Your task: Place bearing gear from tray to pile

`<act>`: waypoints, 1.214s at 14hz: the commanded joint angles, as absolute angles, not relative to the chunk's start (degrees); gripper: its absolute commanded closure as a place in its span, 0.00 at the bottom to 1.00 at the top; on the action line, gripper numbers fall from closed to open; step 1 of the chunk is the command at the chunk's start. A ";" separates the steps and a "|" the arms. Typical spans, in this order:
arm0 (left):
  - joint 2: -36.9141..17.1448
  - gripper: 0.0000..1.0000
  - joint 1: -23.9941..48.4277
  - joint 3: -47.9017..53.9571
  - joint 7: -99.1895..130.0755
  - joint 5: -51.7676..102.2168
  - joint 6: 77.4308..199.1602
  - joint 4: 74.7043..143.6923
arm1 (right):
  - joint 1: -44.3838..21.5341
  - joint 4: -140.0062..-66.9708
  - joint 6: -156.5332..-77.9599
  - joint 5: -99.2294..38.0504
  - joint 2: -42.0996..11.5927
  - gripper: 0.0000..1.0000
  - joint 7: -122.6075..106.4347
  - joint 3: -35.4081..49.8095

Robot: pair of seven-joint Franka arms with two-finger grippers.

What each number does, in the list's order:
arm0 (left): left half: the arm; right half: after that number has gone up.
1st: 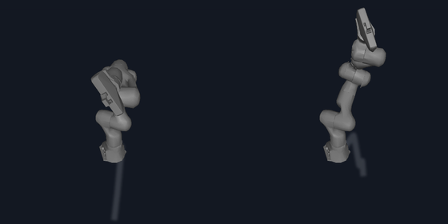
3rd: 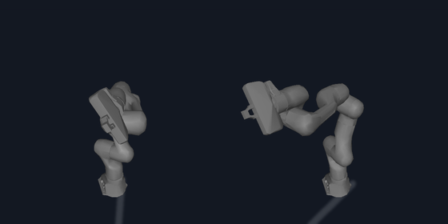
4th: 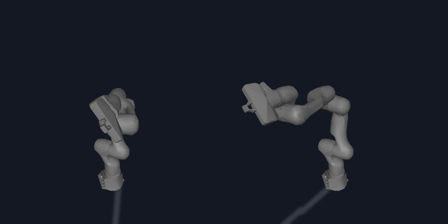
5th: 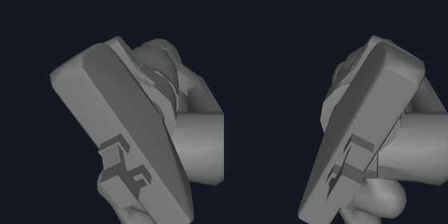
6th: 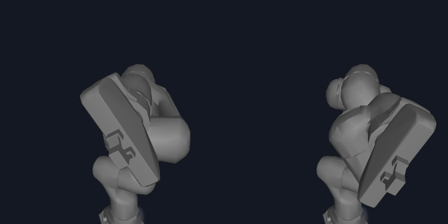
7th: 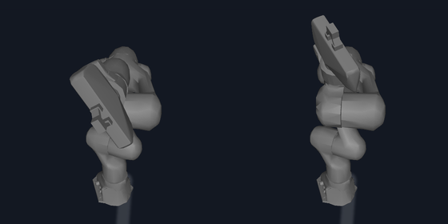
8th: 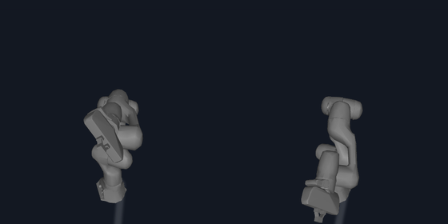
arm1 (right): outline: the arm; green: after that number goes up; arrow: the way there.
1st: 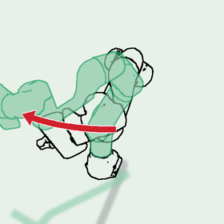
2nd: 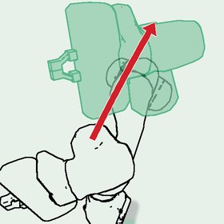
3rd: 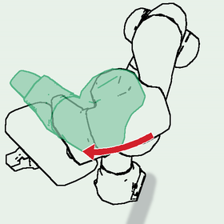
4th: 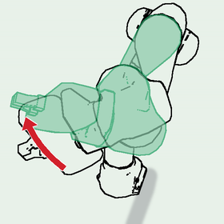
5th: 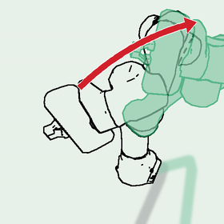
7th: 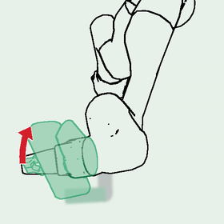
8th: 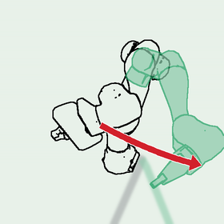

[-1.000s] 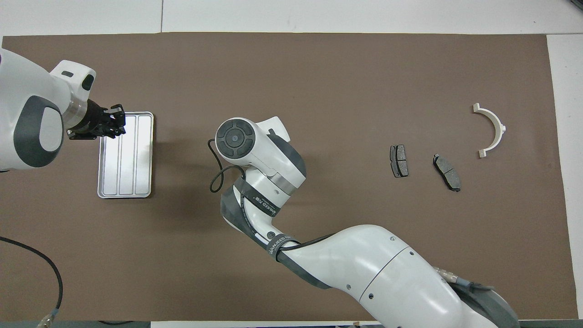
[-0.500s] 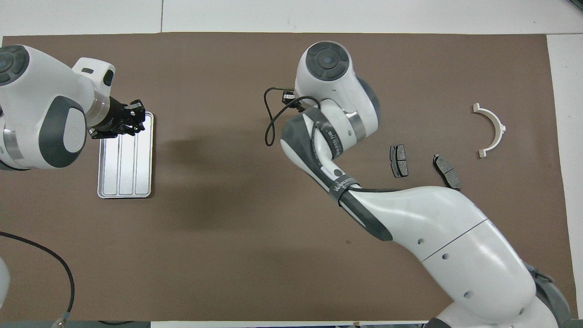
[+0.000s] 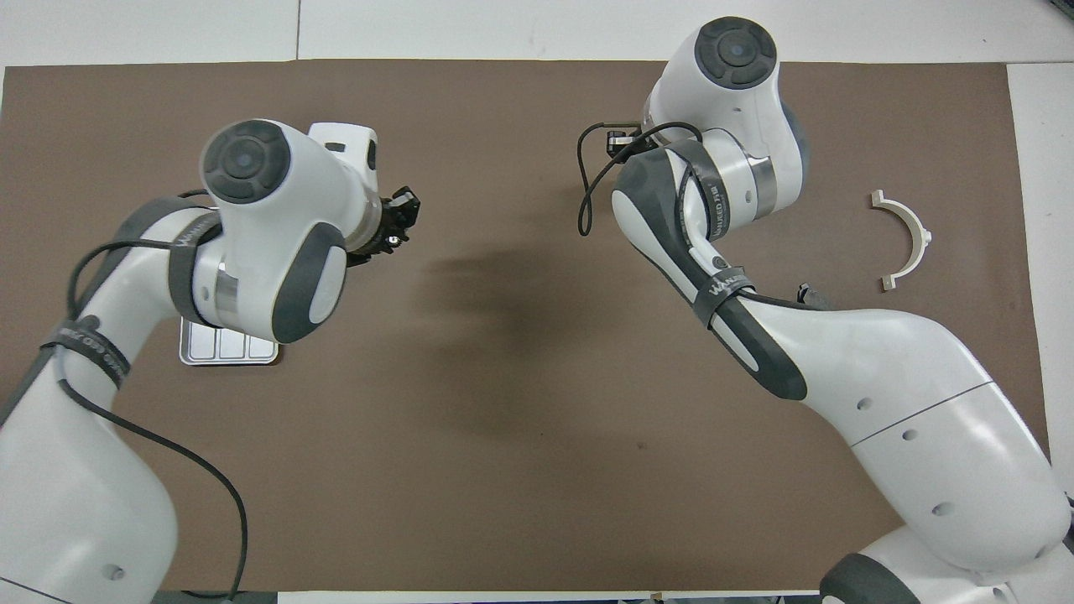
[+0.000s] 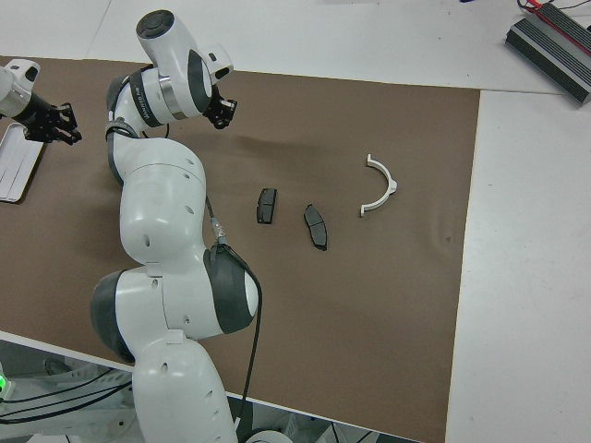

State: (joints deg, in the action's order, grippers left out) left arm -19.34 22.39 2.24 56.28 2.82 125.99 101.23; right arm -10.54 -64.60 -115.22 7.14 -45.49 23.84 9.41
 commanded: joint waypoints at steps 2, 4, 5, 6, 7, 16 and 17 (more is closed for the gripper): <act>-23.20 1.00 27.59 1.05 61.96 2.81 132.18 101.34 | -5.90 -65.65 -114.70 6.85 -45.53 1.00 18.63 10.37; -24.25 1.00 28.47 0.97 62.05 2.73 132.54 101.77 | -5.10 -66.71 -113.65 7.21 -45.09 1.00 18.63 10.20; -24.26 1.00 28.39 1.05 62.05 2.64 132.63 102.39 | -4.75 -66.71 -111.12 7.73 -45.00 1.00 18.55 10.20; -24.26 1.00 28.48 1.05 62.14 2.64 133.58 102.65 | -4.22 -66.71 -108.48 8.00 -44.91 1.00 18.28 10.20; -24.26 1.00 28.74 1.05 62.49 2.64 134.29 103.35 | -3.52 -67.06 -107.41 8.26 -44.74 1.00 17.24 10.11; -23.47 1.00 30.93 0.88 62.75 1.85 133.77 106.43 | 1.84 -71.63 -110.21 12.39 -43.42 1.00 8.36 9.93; -23.29 1.00 31.29 0.88 62.75 0.89 133.77 106.96 | 2.11 -71.72 -110.39 12.39 -43.50 1.00 8.35 9.93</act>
